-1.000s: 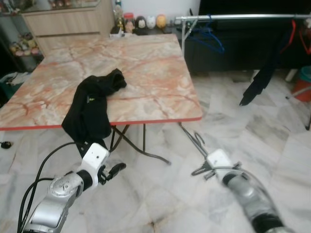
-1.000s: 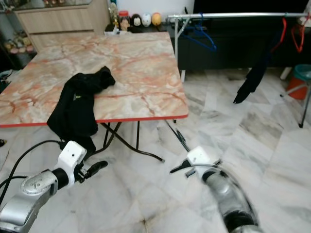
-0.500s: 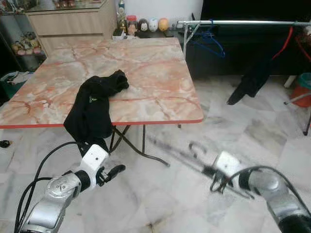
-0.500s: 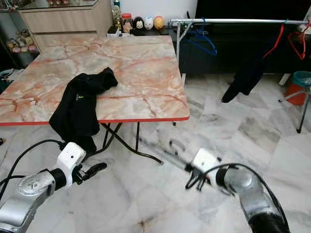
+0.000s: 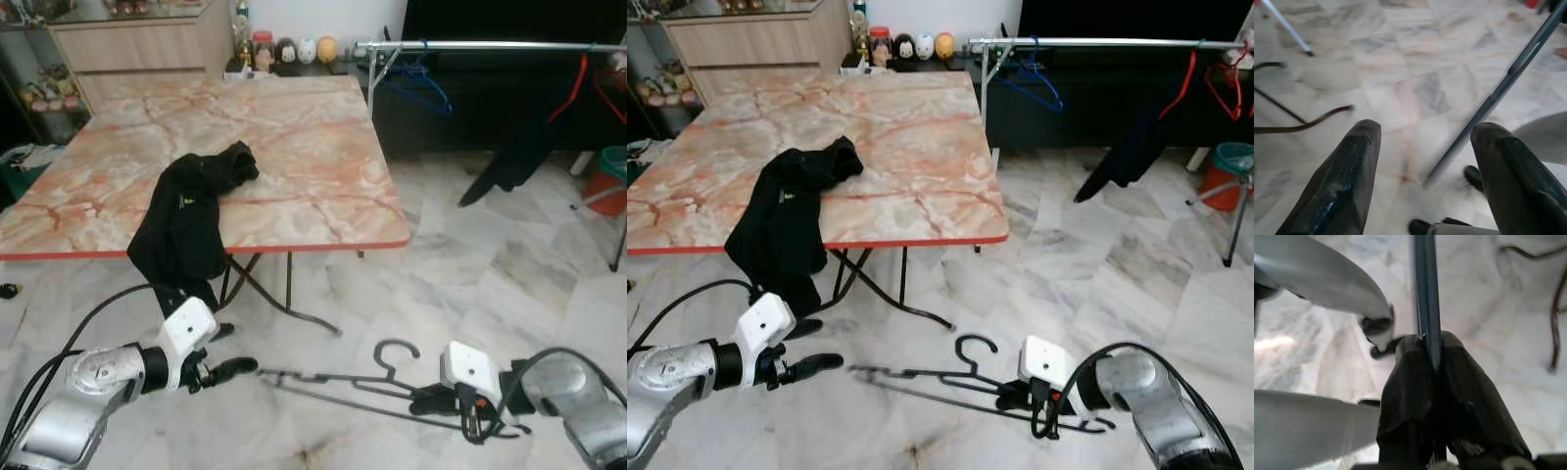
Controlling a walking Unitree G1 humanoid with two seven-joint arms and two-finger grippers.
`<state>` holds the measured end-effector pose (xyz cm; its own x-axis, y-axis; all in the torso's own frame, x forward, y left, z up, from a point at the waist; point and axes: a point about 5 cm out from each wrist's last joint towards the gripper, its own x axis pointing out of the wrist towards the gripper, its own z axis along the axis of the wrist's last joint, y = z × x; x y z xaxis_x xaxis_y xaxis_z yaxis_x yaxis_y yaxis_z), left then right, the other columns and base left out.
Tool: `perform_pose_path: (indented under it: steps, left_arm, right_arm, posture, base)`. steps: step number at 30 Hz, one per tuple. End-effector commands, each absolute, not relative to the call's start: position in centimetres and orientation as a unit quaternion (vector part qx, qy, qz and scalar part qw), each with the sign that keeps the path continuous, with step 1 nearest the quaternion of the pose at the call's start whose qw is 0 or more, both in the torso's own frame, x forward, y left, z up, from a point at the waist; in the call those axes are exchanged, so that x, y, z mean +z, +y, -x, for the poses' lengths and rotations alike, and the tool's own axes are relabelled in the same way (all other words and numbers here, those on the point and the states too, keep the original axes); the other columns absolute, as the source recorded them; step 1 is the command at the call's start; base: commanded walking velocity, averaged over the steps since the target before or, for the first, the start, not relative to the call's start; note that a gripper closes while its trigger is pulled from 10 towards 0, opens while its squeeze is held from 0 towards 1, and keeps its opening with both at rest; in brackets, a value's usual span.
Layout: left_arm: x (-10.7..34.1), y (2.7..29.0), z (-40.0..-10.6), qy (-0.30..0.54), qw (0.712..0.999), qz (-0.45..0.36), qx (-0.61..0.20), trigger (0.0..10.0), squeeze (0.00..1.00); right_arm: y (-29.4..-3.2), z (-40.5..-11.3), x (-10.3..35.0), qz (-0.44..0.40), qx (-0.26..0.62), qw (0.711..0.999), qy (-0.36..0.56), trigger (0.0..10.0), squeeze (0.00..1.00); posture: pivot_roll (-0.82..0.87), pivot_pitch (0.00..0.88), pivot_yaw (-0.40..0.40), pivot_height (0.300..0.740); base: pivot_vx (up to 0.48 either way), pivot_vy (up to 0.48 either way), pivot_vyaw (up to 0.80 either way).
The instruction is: Hang hanger
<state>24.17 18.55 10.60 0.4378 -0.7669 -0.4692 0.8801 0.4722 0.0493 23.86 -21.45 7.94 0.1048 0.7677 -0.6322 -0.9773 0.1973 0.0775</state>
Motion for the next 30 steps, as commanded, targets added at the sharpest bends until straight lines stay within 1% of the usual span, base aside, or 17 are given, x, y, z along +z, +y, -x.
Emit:
perform_pose_path:
  steps: [1, 2, 5, 6, 8, 9, 11, 14, 16, 18, 20, 21, 22, 26, 27, 29, 30]
  left_arm:
    - [11.0, 18.2, -24.2, 0.195, 0.824, -0.140, -0.513, 10.0, 0.00]
    - [11.1, 17.8, -24.1, 0.197, 0.813, -0.137, -0.530, 10.0, 0.00]
    - [11.4, 17.4, -24.1, 0.200, 0.797, -0.137, -0.553, 10.0, 0.00]
    - [11.4, 17.4, -24.1, 0.200, 0.794, -0.138, -0.556, 10.0, 0.06]
    - [11.5, 17.3, -24.2, 0.201, 0.793, -0.137, -0.559, 10.0, 1.00]
    - [11.5, 17.3, -24.2, 0.201, 0.793, -0.137, -0.559, 10.0, 1.00]
    - [11.6, 17.0, -24.4, 0.195, 0.796, -0.131, -0.557, 10.0, 1.00]
    - [11.6, 16.9, -24.4, 0.196, 0.794, -0.125, -0.562, 10.0, 1.00]
    - [11.6, 16.8, -24.2, 0.199, 0.792, -0.122, -0.565, 10.0, 1.00]
    - [11.5, 16.8, -24.2, 0.206, 0.790, -0.120, -0.565, 10.0, 1.00]
    - [11.4, 17.0, -24.2, 0.214, 0.792, -0.120, -0.559, 10.0, 1.00]
    - [11.3, 17.2, -24.1, 0.220, 0.789, -0.129, -0.560, 10.0, 0.31]
    - [11.1, 17.2, -24.1, 0.223, 0.787, -0.132, -0.560, 10.0, 0.00]
    - [10.6, 17.2, -24.0, 0.239, 0.781, -0.132, -0.561, 10.0, 0.00]
    - [10.6, 17.1, -24.1, 0.239, 0.789, -0.129, -0.552, 10.0, 0.00]
    - [10.6, 17.0, -24.3, 0.238, 0.794, -0.126, -0.546, 10.0, 0.00]
    - [10.6, 17.0, -24.4, 0.236, 0.798, -0.123, -0.541, 10.0, 0.00]
  right_arm:
    - [-21.2, -23.9, 8.5, 0.184, 0.618, 0.712, 0.277, 10.0, 0.00]
    - [-20.8, -23.8, 8.5, 0.184, 0.628, 0.703, 0.278, 10.0, 0.00]
    - [-20.2, -23.6, 8.5, 0.186, 0.642, 0.689, 0.281, 10.0, 0.00]
    - [-20.1, -23.6, 8.6, 0.187, 0.643, 0.687, 0.281, 10.0, 0.00]
    - [-20.0, -23.7, 8.6, 0.188, 0.645, 0.685, 0.282, 10.0, 0.00]
    - [-20.0, -23.7, 8.6, 0.188, 0.645, 0.685, 0.282, 10.0, 0.00]
    - [-19.7, -23.5, 8.6, 0.193, 0.654, 0.673, 0.286, 10.0, 0.00]
    - [-19.5, -23.5, 8.4, 0.199, 0.654, 0.669, 0.292, 10.0, 0.00]
    - [-19.4, -23.6, 8.3, 0.203, 0.652, 0.670, 0.292, 10.0, 0.00]
    - [-19.1, -24.3, 8.2, 0.227, 0.633, 0.683, 0.286, 10.0, 0.00]
    - [-18.8, -24.5, 8.5, 0.237, 0.629, 0.684, 0.282, 10.0, 0.00]
    - [-18.1, -24.6, 9.2, 0.230, 0.640, 0.683, 0.266, 10.0, 0.00]
    - [-17.9, -24.6, 9.4, 0.231, 0.641, 0.684, 0.262, 10.0, 0.00]
    - [-17.4, -25.0, 9.2, 0.239, 0.632, 0.690, 0.259, 10.0, 0.00]
    - [-17.2, -25.1, 9.2, 0.235, 0.624, 0.700, 0.255, 10.0, 0.00]
    - [-16.8, -25.2, 9.3, 0.225, 0.621, 0.708, 0.249, 10.0, 0.00]
    - [-16.6, -24.9, 9.3, 0.219, 0.627, 0.706, 0.247, 10.0, 0.00]
  posture:
    - [0.05, 0.000, 0.007, 0.740]
    - [0.05, 0.000, 0.006, 0.740]
    - [0.05, 0.000, 0.004, 0.740]
    - [0.05, 0.000, 0.004, 0.740]
    - [0.04, 0.000, 0.002, 0.740]
    - [0.04, 0.000, 0.002, 0.740]
    - [0.04, 0.000, -0.002, 0.740]
    - [0.04, 0.000, -0.003, 0.740]
    - [0.04, 0.000, -0.005, 0.740]
    - [0.04, 0.000, -0.006, 0.740]
    - [0.05, 0.000, -0.005, 0.740]
    - [0.04, 0.000, -0.003, 0.740]
    - [0.04, 0.000, -0.003, 0.740]
    - [0.04, 0.000, -0.002, 0.740]
    - [0.04, 0.000, -0.002, 0.740]
    - [0.04, 0.000, -0.002, 0.740]
    - [0.04, 0.000, -0.001, 0.740]
  base:
    - [0.000, 0.000, 0.00]
    - [0.000, 0.000, 0.00]
    - [0.000, 0.000, 0.00]
    - [0.000, 0.000, 0.00]
    - [0.000, 0.000, 0.00]
    - [0.000, 0.000, 0.00]
    - [0.000, 0.000, 0.00]
    - [0.000, 0.000, 0.00]
    - [0.000, 0.000, 0.00]
    - [0.000, 0.000, 0.00]
    - [0.000, 0.000, 0.00]
    - [0.000, 0.000, 0.00]
    - [0.000, 0.000, 0.00]
    - [0.000, 0.000, 0.00]
    - [0.000, 0.000, 0.00]
    - [0.000, 0.000, 0.00]
    - [0.000, 0.000, 0.00]
